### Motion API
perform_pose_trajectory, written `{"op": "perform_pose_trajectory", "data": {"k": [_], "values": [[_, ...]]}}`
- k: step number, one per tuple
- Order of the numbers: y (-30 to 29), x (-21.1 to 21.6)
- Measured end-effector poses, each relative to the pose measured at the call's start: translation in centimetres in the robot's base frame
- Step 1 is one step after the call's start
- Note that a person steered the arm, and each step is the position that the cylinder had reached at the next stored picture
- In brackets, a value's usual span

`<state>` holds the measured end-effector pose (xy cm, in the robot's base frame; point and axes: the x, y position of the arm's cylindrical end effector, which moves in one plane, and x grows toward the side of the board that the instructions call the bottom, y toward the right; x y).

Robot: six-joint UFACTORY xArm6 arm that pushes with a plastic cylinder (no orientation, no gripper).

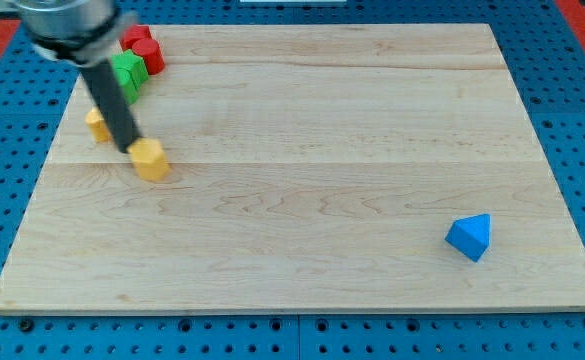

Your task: Place the hexagon to the bottom center

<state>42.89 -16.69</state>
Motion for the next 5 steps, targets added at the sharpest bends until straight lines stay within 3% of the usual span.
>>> {"op": "perform_pose_trajectory", "data": {"k": [1,3,4,5], "values": [[1.6,4.3],[6.7,7.5],[3.9,11.0],[7.1,9.8]]}}
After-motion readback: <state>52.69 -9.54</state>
